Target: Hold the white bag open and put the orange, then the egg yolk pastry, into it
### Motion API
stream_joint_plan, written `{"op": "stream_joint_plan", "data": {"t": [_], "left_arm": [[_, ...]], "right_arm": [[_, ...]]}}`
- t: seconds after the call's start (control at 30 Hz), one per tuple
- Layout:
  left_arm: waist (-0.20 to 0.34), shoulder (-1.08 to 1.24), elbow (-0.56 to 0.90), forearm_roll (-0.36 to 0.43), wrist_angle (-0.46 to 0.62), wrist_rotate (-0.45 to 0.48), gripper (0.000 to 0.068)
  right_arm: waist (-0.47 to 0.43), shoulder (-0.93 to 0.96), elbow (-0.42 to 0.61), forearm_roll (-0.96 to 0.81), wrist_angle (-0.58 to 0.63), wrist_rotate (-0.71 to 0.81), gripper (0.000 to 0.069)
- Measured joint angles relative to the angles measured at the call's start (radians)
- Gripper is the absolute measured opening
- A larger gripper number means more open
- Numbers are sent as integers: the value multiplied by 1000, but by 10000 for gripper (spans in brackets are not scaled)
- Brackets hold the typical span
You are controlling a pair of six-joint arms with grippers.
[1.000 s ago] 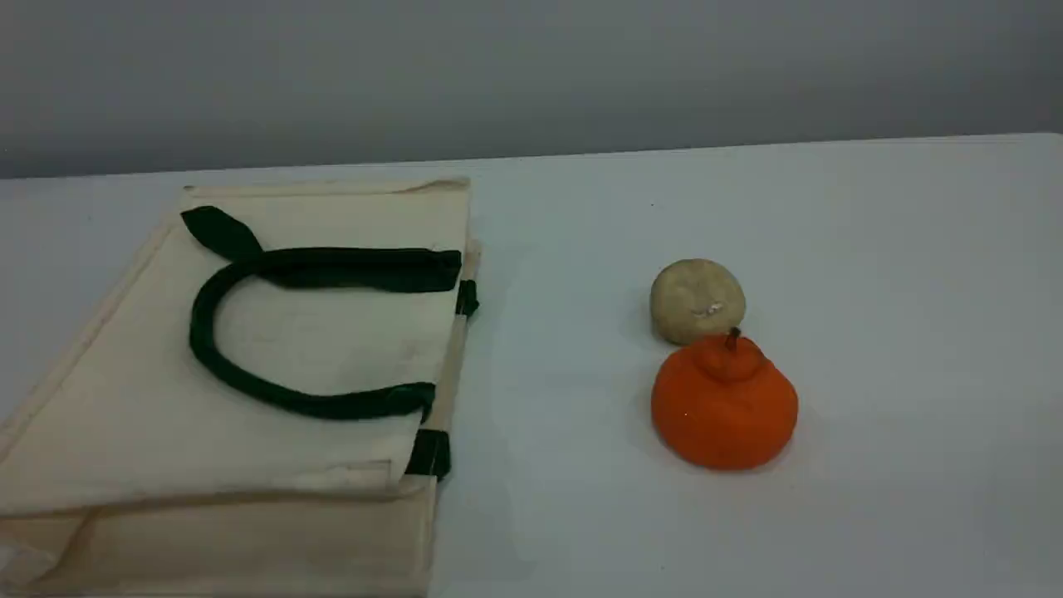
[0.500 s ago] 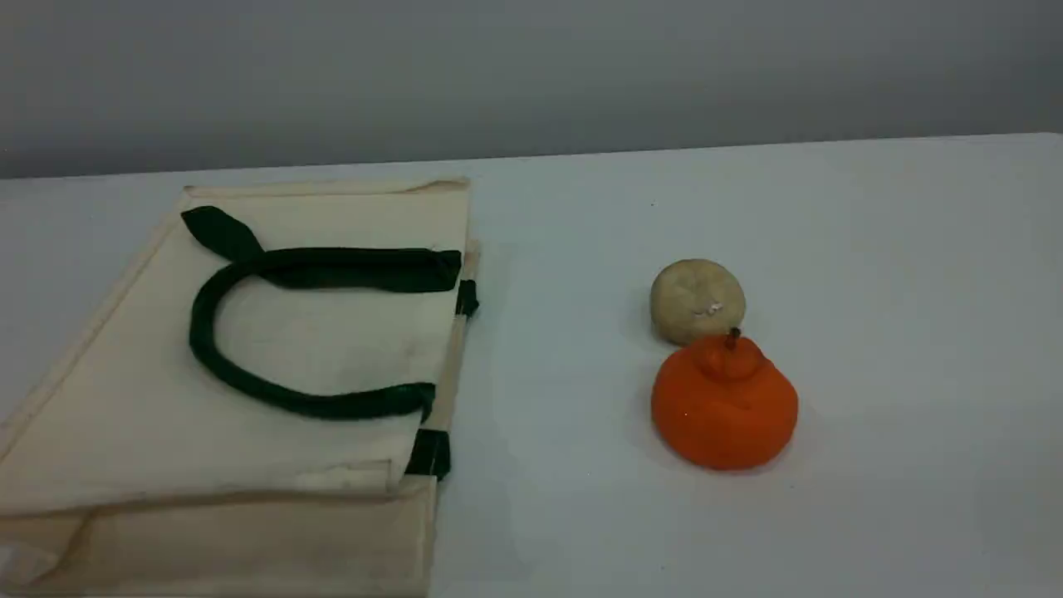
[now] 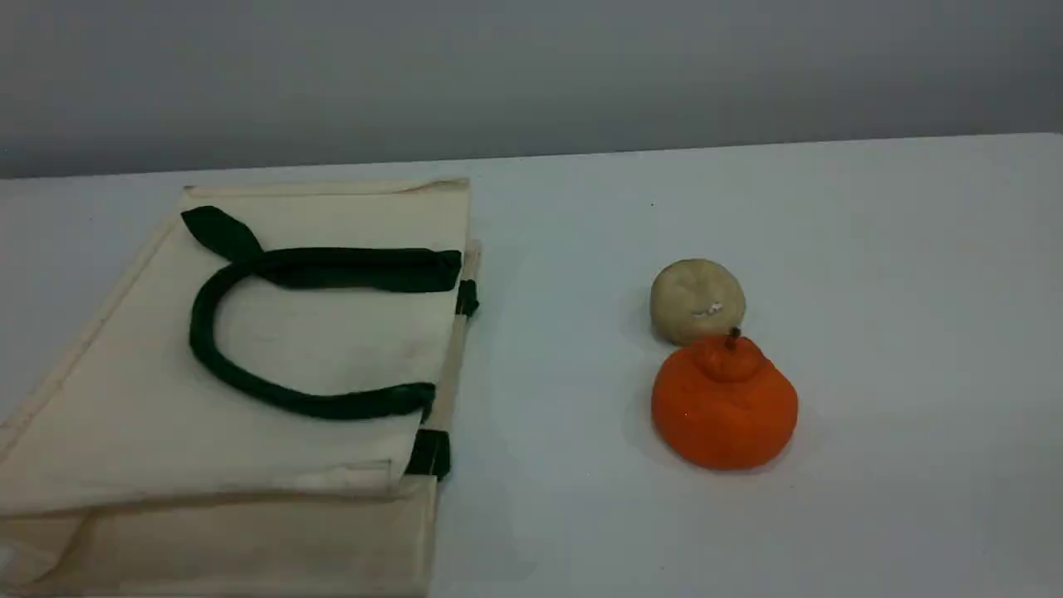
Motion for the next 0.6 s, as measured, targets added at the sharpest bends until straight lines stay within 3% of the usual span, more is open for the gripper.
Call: {"op": "stream_joint_plan", "data": {"t": [0.3,0.6], "left_arm": [[-54,0,-8,0,-3,2,374],[-54,190,-80,34,-211,0,374]], "right_arm": [[0,0,-1,9,0,-13,408],[0,120,-44,47,-74,-51,408]]}}
